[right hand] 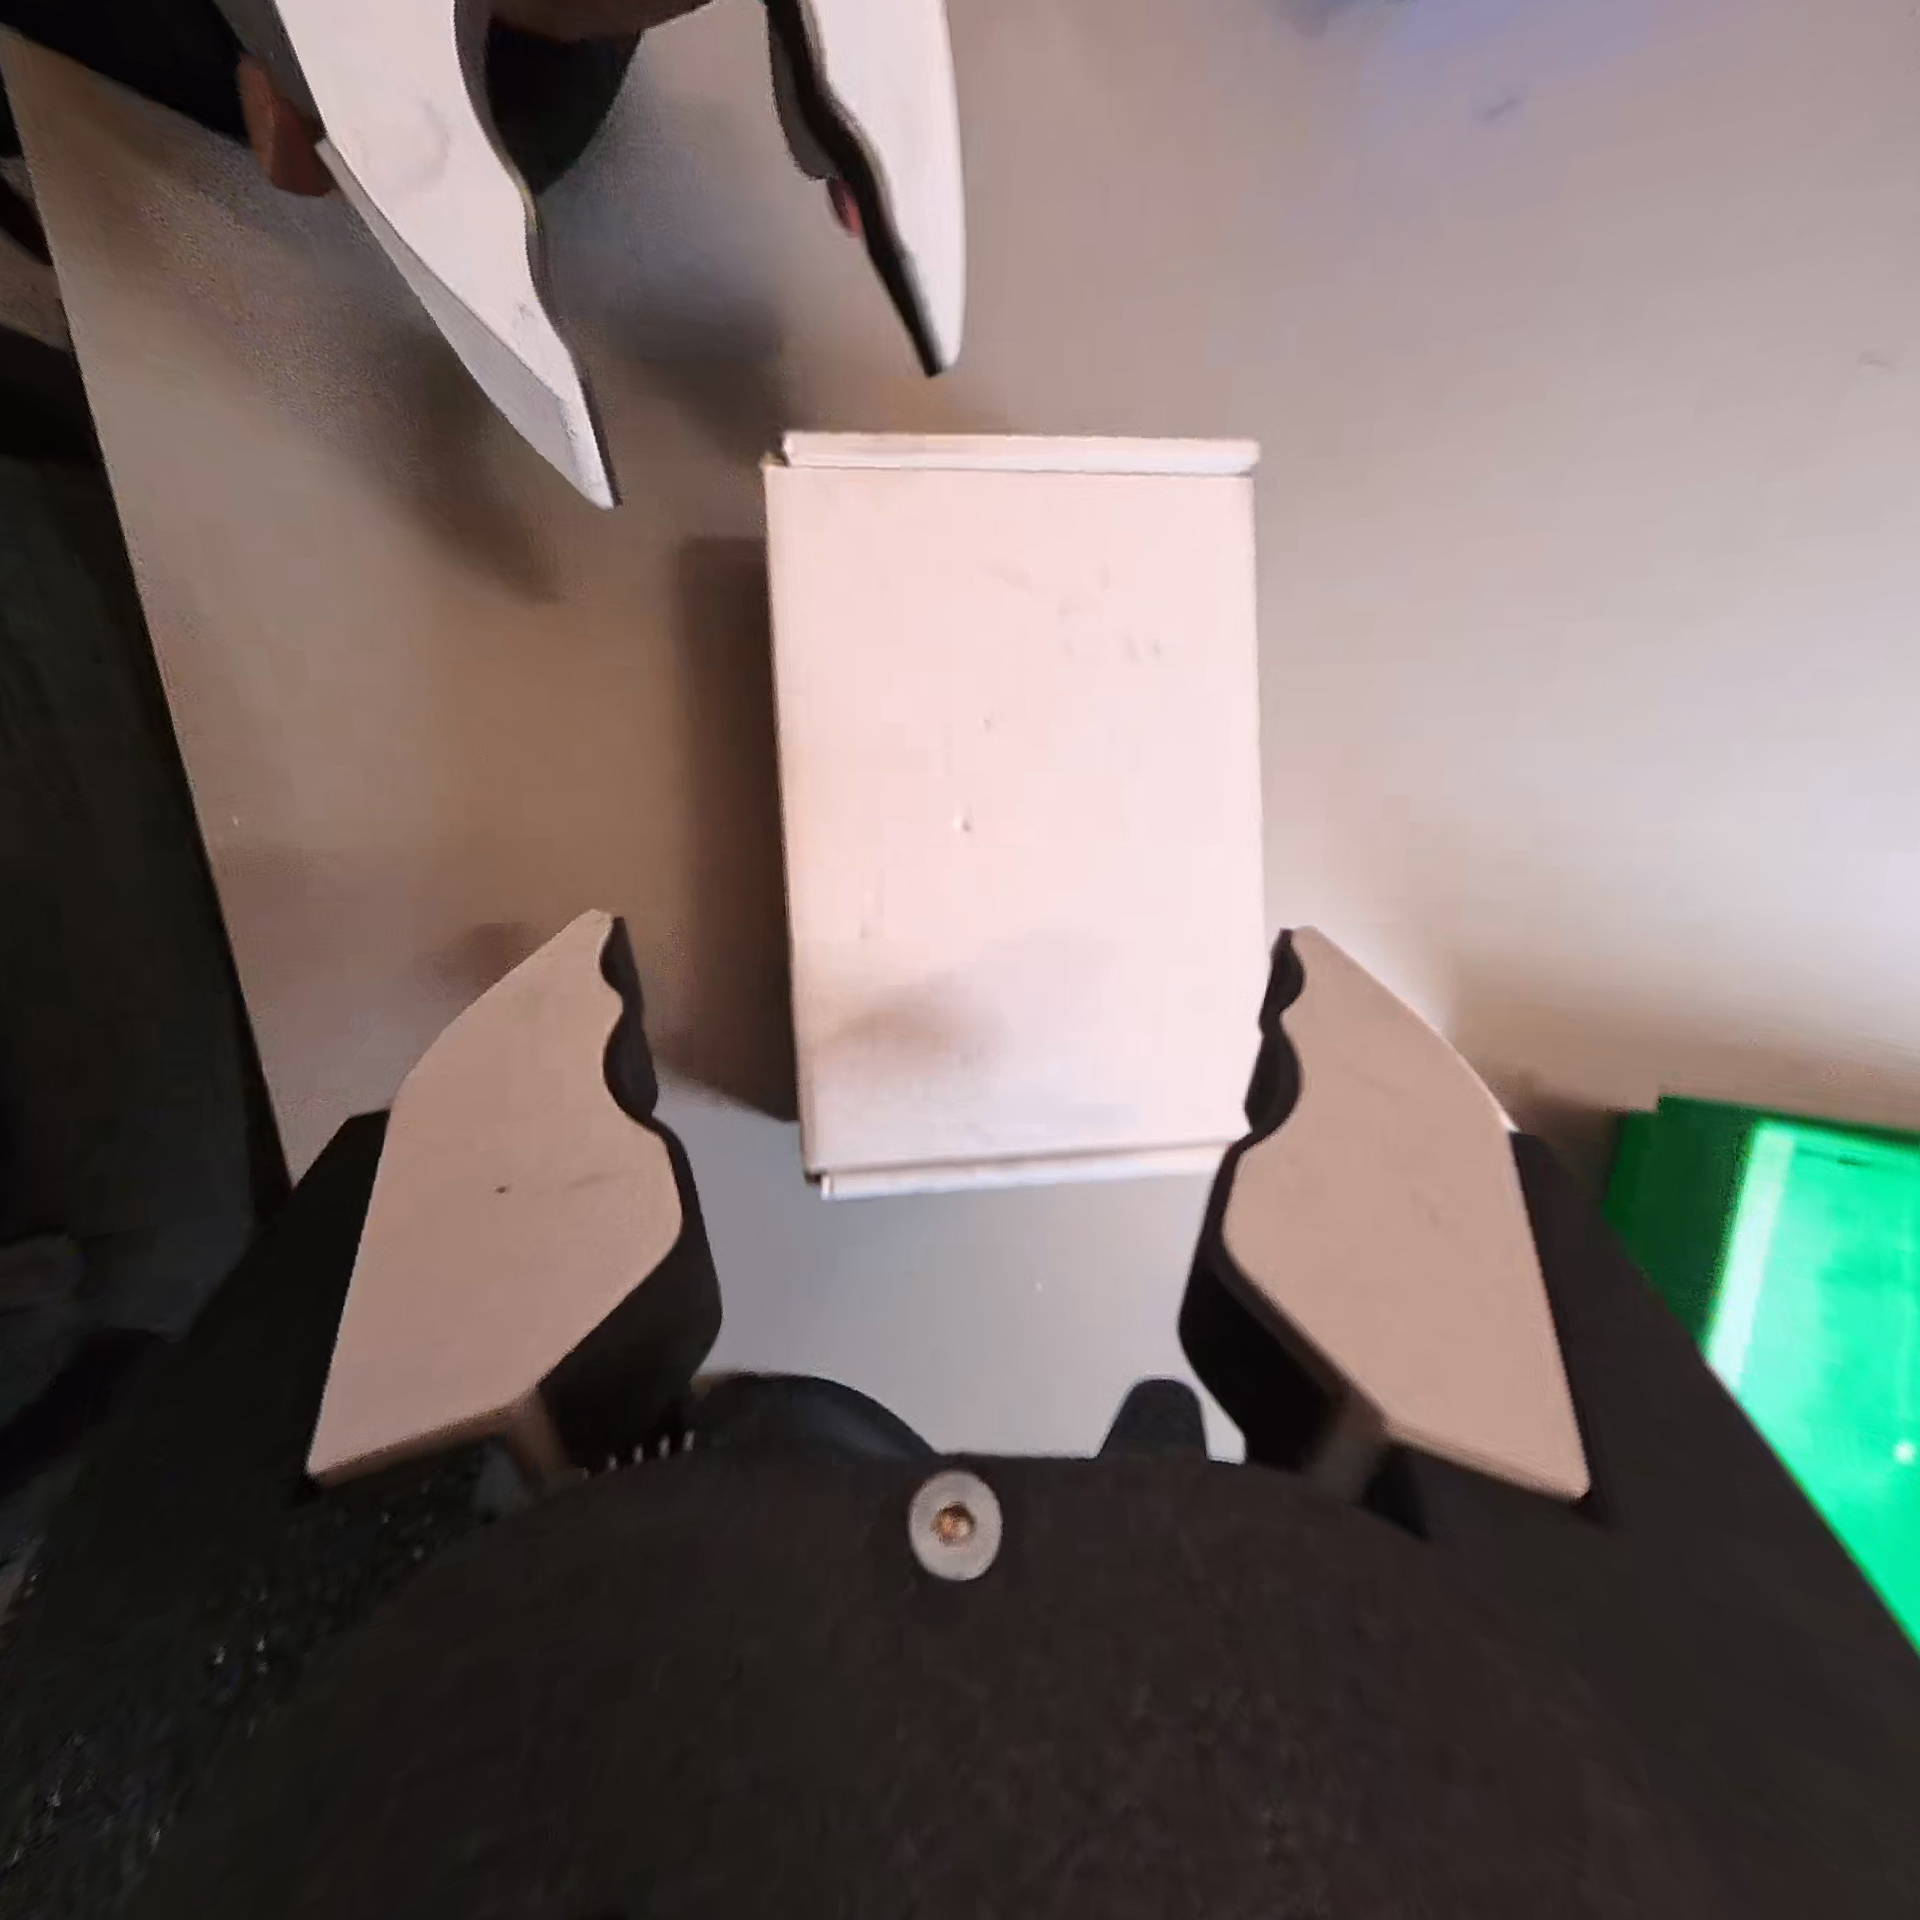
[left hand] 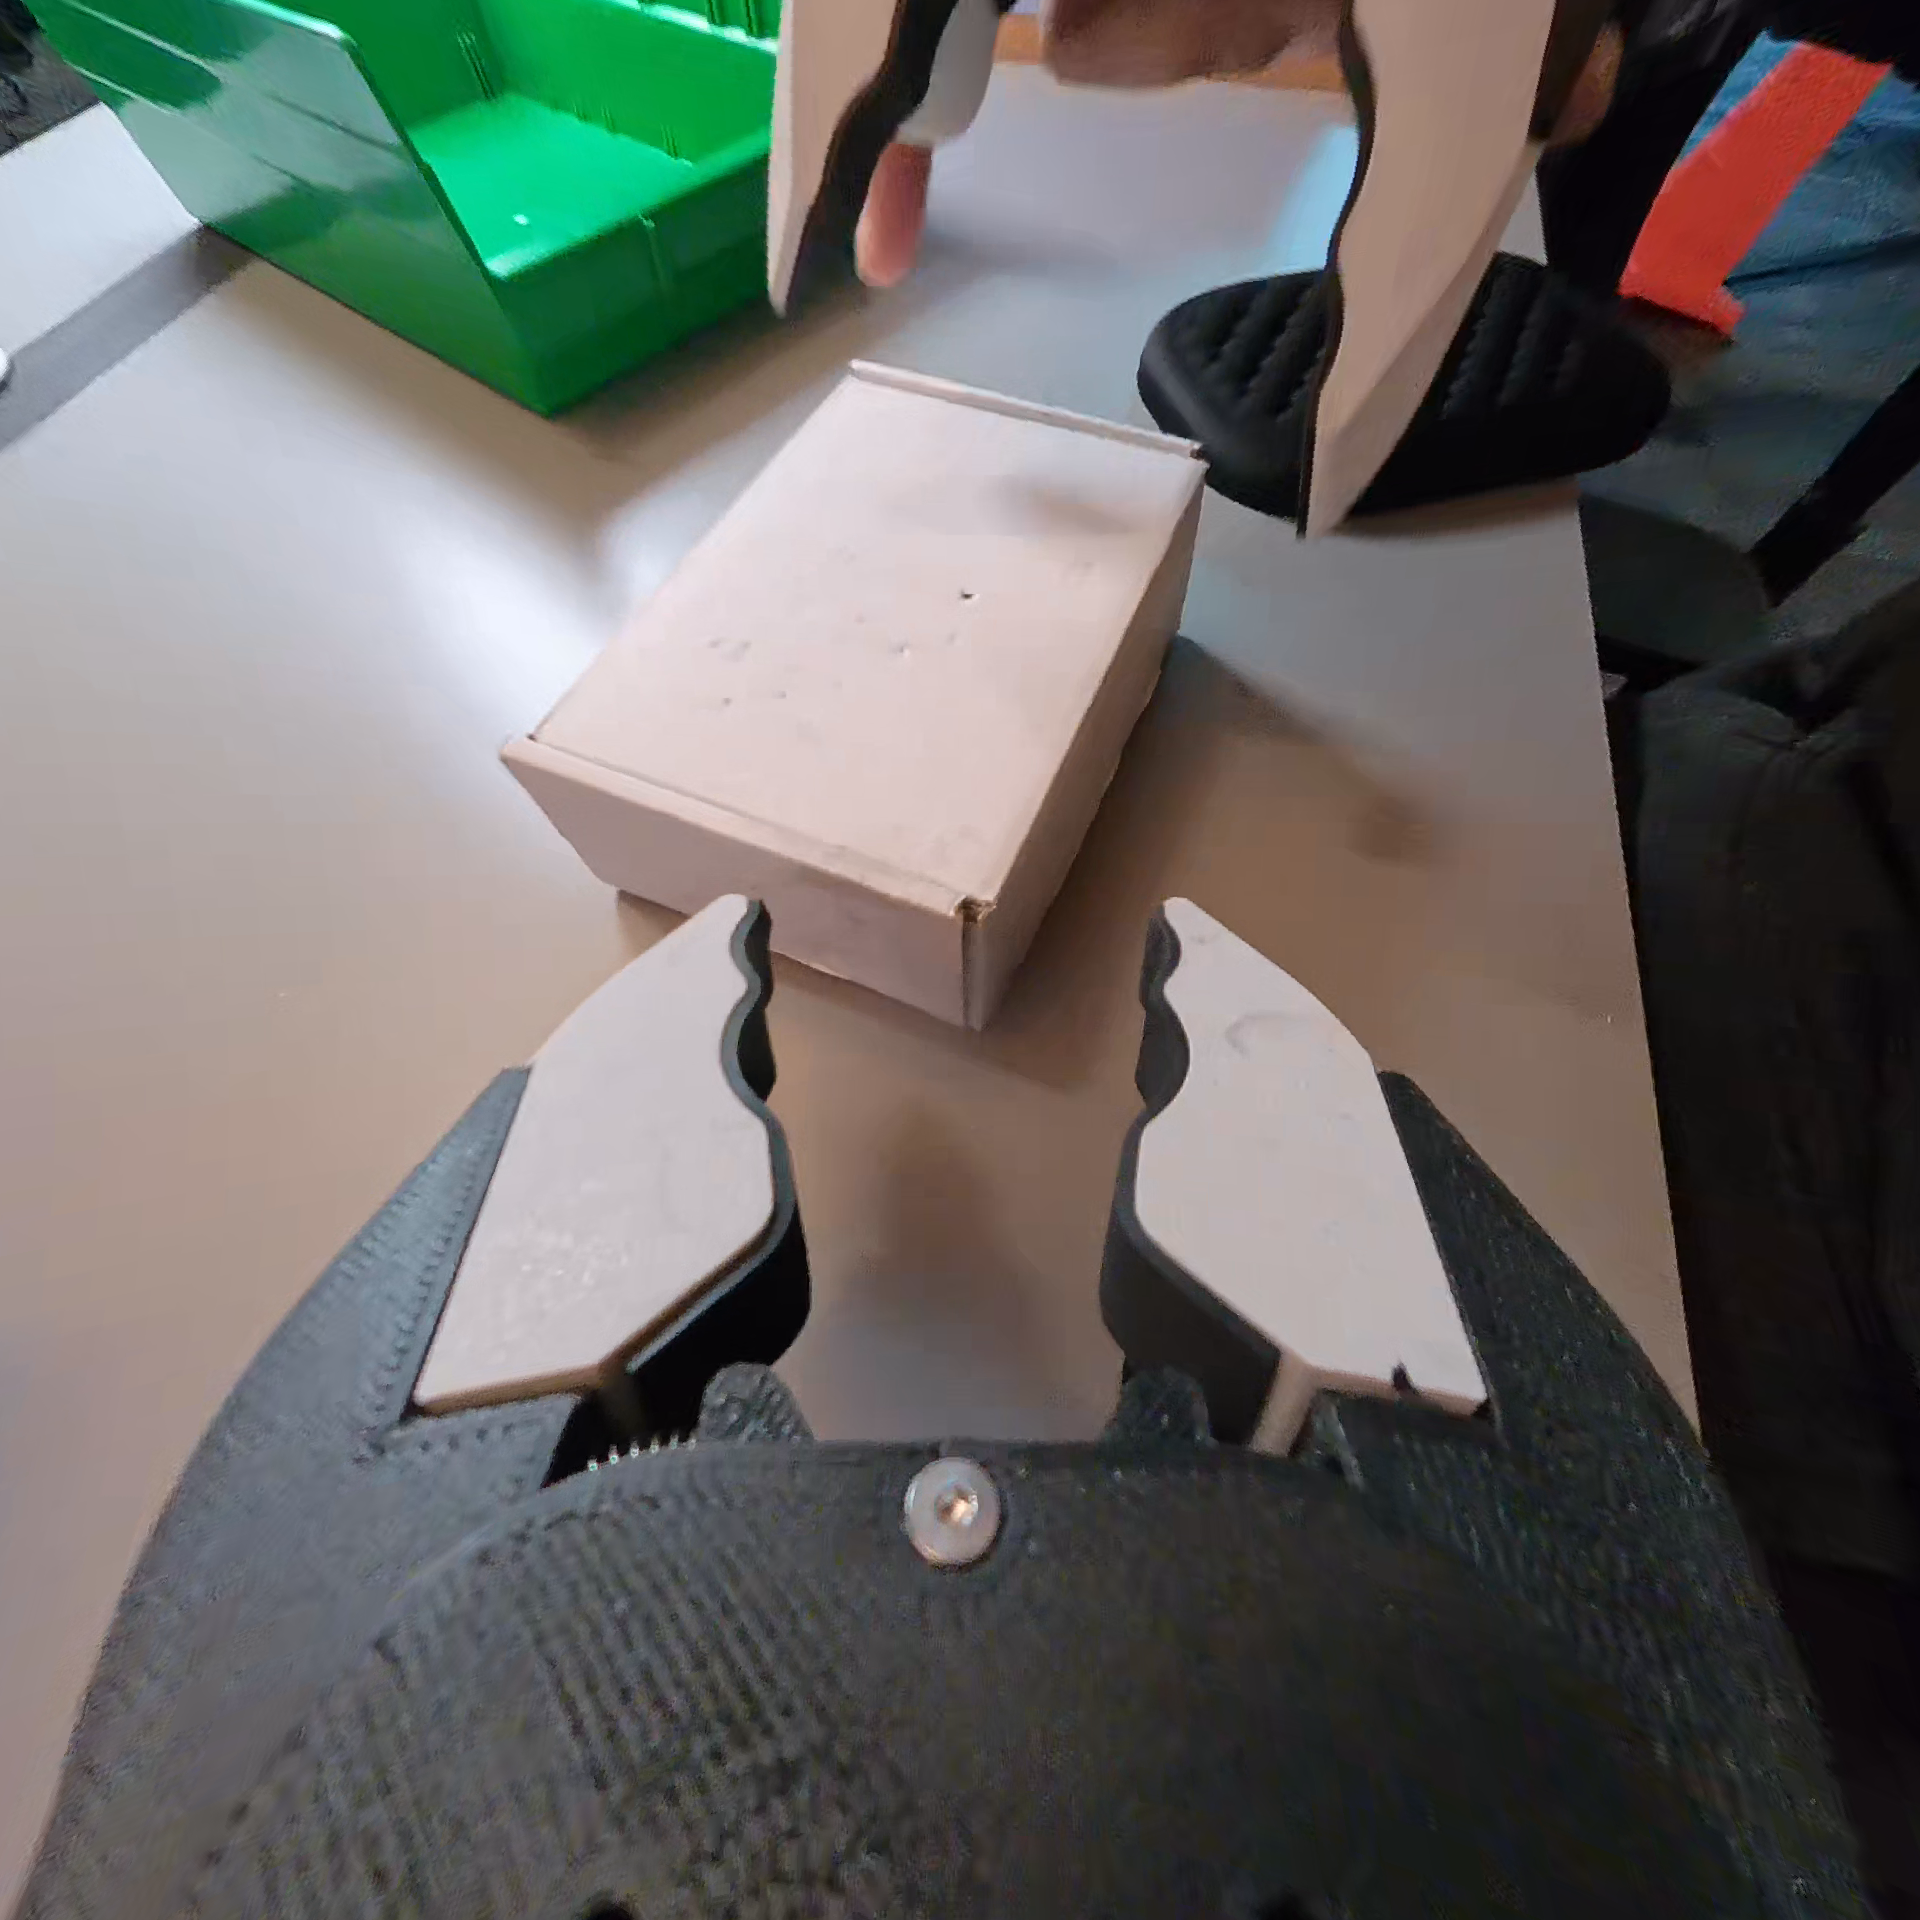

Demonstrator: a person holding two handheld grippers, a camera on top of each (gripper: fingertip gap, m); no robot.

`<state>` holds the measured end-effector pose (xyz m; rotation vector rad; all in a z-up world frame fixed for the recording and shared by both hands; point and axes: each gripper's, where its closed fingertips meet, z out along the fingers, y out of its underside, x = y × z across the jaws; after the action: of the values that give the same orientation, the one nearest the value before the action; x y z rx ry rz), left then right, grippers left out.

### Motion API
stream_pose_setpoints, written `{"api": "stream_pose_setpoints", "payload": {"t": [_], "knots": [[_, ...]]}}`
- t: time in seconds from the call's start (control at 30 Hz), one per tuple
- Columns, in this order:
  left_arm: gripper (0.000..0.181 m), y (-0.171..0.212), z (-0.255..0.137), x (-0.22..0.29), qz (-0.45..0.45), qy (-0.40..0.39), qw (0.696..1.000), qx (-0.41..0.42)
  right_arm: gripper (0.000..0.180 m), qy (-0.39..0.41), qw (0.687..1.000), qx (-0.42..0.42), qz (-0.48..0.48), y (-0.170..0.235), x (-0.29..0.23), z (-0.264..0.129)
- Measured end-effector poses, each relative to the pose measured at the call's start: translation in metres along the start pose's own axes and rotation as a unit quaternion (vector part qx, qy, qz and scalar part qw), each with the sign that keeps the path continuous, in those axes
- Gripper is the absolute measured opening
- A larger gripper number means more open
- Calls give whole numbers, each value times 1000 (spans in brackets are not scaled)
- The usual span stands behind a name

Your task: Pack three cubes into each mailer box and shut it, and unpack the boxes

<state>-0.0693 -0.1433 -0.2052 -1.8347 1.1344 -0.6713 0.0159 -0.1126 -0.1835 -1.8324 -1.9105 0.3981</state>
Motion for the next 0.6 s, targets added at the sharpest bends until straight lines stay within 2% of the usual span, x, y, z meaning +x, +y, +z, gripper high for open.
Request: {"api": "stream_pose_setpoints", "payload": {"t": [0.03,0.13,0.33,0.5,0.6], "knots": [[68,-1,-2,-1,1,-2,1000,9,116,-2,1000,-20,-10,-3,-1,8],[66,-8,-7,-4,-11,-3,999,44,123,0,996,-78,-45,-5,7,30],[67,-14,-15,-6,-21,-6,997,76,122,-34,985,-145,-82,4,12,63],[70,-16,-19,-6,-15,-13,996,83,121,-38,979,-152,-133,9,13,59],[72,-15,-19,-6,-23,-8,996,83,121,-43,980,-137,-135,10,18,40]]}}
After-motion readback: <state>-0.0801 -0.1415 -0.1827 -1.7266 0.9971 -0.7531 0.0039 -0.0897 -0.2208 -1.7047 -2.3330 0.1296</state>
